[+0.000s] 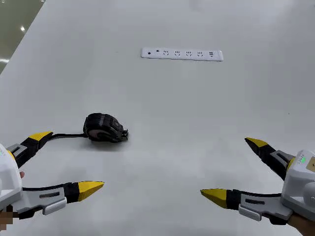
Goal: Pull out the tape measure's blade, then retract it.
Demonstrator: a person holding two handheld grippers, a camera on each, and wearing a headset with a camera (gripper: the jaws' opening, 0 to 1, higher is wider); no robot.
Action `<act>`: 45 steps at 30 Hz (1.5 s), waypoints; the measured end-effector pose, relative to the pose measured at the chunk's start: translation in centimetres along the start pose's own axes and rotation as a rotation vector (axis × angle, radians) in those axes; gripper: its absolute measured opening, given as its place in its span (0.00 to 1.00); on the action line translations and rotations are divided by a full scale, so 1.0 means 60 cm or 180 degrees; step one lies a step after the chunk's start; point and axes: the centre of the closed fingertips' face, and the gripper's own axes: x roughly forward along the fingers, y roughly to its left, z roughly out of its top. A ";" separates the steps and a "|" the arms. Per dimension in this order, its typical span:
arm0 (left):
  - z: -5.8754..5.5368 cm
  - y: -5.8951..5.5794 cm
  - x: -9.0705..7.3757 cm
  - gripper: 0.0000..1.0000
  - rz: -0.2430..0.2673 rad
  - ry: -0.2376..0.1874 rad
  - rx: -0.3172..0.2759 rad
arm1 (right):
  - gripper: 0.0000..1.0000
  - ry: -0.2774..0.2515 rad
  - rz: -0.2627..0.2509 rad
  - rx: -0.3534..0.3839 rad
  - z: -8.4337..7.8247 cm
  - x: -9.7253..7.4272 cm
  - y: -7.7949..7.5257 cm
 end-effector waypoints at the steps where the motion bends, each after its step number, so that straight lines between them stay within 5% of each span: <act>1: 0.000 0.000 0.000 0.99 -0.0003 0.0003 0.0002 | 0.99 -0.0006 -0.0008 -0.0019 0.000 0.000 -0.001; 18: 0.000 0.001 0.006 0.99 -0.0063 0.0040 0.0050 | 0.99 -0.0031 -0.0030 -0.0020 0.000 -0.001 -0.005; 45: 0.008 0.033 0.036 0.96 -0.0249 0.0180 0.0203 | 0.99 0.0100 0.0114 -0.0046 -0.004 0.025 -0.016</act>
